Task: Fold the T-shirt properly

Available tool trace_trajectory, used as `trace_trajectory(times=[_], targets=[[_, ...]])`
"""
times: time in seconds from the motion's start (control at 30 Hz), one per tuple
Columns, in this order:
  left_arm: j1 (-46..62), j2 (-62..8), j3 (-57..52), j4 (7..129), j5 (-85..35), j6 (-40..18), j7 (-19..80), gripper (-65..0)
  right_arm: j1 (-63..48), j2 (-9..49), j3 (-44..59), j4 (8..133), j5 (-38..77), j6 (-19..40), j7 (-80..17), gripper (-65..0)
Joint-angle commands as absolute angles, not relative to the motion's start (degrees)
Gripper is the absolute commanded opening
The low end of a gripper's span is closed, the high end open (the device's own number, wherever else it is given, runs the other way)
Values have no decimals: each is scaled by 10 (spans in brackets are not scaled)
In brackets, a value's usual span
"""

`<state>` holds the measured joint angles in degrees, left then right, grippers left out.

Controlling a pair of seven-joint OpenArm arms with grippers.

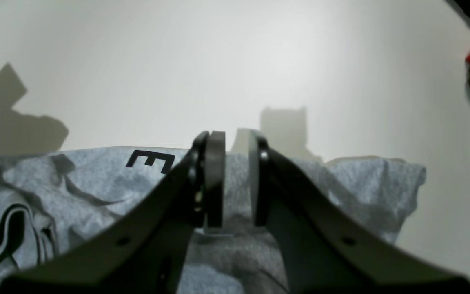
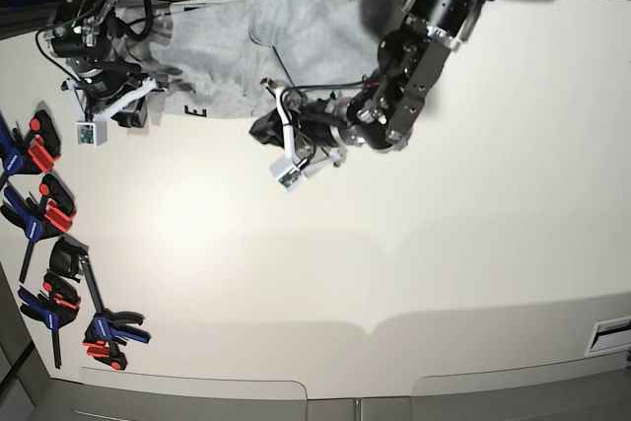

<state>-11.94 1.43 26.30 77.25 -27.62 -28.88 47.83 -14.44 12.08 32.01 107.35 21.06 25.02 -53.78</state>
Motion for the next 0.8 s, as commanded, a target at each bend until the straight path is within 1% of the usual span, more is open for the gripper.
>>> trace_trajectory(times=[0.0,0.1,0.13,0.2,0.23,0.27,0.3,0.33,0.37,0.47,0.6,0.63,0.7,0.77], targets=[[-139,21,263,784,-286,-291,466,-650,-140,128,323,1082,216,248,-522,-559],[-160,17,262,787,-299,-295,502,-650,-140,128,323,1082,216,248,-523,-559],[-168,15,262,790,-316,-315,531,-650,-140,129,323,1082,216,248,-523,-559],[-179,9,262,798,-385,-374,608,-650,-140,129,323,1082,216,248,-523,-559],[-182,8,263,799,-419,-391,637,-601,-140,129,323,1082,217,248,-523,-559],[-181,8,263,799,-441,-400,652,-491,-140,129,323,1082,216,248,-523,-559],[-175,8,264,799,-447,-400,651,-407,-140,128,323,1082,216,248,-523,-559],[-167,9,264,799,-447,-400,644,-366,-140,128,323,1082,216,248,-523,-559],[-157,10,265,799,-446,-400,638,-357,-140,128,323,1082,216,248,-523,-559],[-129,10,282,799,-437,-400,626,-357,-140,128,323,1082,216,248,-523,-559],[-114,9,322,799,-331,-400,590,-357,-140,128,323,1082,217,248,-523,-559],[-114,9,331,799,-305,-391,580,-357,-140,128,323,1082,216,248,-523,-559],[-114,9,345,799,-272,-355,565,-357,-140,128,323,1082,216,248,-523,-559],[-114,10,350,799,-253,-344,554,-357,-140,128,323,1082,216,248,-523,-559]])
